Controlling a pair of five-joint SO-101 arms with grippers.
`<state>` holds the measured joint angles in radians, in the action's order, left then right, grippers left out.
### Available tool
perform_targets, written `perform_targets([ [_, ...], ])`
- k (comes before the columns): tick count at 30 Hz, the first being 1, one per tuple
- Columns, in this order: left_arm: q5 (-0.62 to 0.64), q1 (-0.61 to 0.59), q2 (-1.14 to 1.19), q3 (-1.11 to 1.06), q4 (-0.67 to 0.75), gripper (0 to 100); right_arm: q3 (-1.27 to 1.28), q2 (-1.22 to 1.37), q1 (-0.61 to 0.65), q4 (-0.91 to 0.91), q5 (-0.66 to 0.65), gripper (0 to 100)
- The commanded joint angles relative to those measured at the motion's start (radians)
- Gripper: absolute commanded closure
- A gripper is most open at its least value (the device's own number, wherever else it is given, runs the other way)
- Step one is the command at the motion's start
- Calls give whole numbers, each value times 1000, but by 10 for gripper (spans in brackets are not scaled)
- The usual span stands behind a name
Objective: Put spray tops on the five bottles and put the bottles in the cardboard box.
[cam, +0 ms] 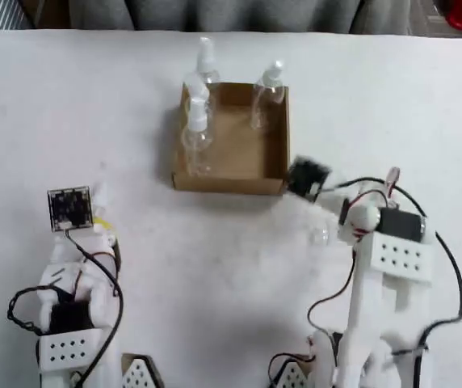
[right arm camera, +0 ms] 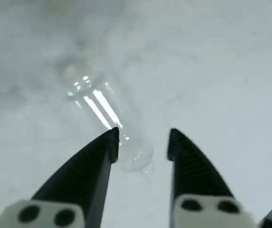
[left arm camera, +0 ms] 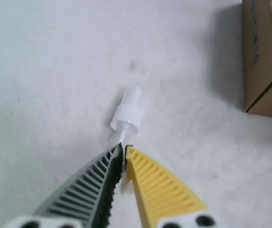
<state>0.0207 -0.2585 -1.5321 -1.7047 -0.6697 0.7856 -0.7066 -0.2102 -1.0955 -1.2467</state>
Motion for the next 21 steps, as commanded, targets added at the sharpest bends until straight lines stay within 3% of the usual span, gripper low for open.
perform_targets([
  [1, -11, -12, -12, 5, 26, 980, -83, -87, -53, -85, 269, 978],
  [11, -11, -12, -12, 5, 26, 980, -173, -93, -328, -291, 763, 959],
  [15, -11, -12, -12, 5, 25, 980, -180, -96, -355, -291, 954, 954],
  [21, -11, -13, -12, 5, 25, 980, -170, -87, -357, -269, 1313, 838],
])
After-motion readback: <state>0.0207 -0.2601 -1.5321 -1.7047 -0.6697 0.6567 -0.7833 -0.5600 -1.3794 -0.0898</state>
